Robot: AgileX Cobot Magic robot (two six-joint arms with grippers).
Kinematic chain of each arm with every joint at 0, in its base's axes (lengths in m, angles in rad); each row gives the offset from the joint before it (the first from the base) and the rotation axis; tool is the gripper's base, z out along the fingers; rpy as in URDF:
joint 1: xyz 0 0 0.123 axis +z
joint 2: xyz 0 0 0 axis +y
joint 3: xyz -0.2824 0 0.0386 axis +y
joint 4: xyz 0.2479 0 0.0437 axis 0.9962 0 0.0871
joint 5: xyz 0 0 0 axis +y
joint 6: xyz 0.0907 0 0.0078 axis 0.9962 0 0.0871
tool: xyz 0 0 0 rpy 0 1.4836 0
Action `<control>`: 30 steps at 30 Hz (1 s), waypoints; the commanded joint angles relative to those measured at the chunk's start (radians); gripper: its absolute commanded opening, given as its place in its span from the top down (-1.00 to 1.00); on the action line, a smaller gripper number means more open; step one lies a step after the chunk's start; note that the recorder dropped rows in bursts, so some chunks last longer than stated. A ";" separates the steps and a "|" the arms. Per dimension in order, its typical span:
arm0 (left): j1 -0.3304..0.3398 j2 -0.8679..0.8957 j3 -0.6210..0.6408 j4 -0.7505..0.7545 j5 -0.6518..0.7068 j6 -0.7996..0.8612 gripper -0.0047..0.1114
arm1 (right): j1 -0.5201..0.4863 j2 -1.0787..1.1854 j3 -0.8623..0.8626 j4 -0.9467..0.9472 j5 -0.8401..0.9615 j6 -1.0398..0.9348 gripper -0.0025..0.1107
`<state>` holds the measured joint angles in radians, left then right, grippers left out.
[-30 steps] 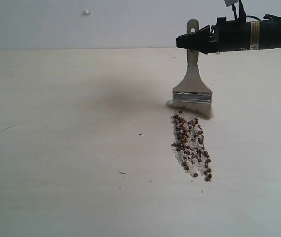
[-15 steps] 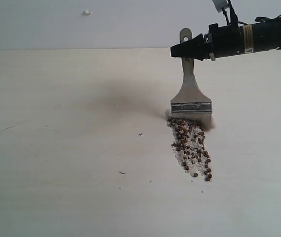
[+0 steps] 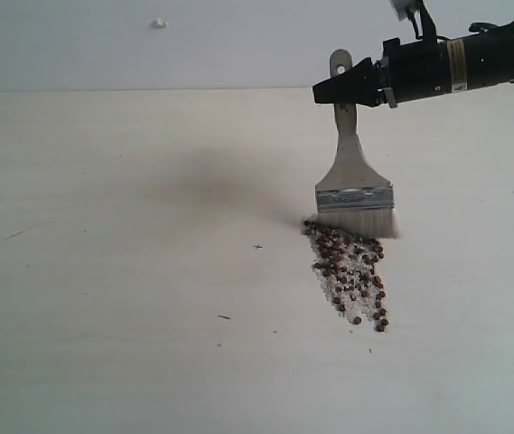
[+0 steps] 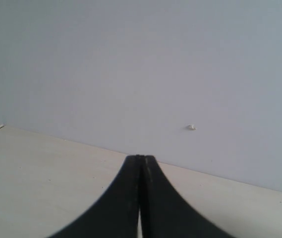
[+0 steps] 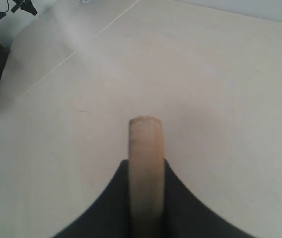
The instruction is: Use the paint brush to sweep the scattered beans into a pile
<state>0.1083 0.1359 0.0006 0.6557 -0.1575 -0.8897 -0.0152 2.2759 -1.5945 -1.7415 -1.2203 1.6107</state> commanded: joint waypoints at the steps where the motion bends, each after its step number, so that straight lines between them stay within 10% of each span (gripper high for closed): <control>1: 0.001 -0.006 -0.001 -0.005 0.000 0.001 0.92 | 0.003 -0.018 0.002 -0.003 -0.001 0.006 0.96; 30: 0.001 -0.006 -0.001 -0.005 0.000 0.001 0.92 | 0.003 0.029 0.002 0.123 -0.001 -0.394 0.96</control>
<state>0.1083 0.1359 0.0006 0.6557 -0.1575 -0.8897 -0.0152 2.2842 -1.5945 -1.5989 -1.2225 1.2218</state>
